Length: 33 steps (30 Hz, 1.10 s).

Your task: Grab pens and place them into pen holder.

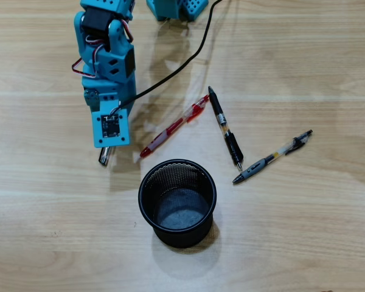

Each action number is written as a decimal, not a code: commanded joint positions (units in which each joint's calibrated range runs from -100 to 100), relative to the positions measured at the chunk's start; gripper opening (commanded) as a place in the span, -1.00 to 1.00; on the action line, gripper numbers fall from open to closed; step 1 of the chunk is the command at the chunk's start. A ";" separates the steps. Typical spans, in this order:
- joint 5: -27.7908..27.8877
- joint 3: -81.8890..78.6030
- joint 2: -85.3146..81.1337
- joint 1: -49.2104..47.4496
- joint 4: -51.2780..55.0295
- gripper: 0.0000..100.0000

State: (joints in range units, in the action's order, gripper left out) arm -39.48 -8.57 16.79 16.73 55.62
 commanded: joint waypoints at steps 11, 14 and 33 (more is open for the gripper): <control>-0.78 2.84 5.26 -0.80 0.38 -0.90; -0.78 2.66 5.17 -0.26 0.38 -0.96; -0.73 2.93 -30.53 -0.53 -0.39 -0.96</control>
State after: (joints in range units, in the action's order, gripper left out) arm -40.00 -7.32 -0.51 17.00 55.80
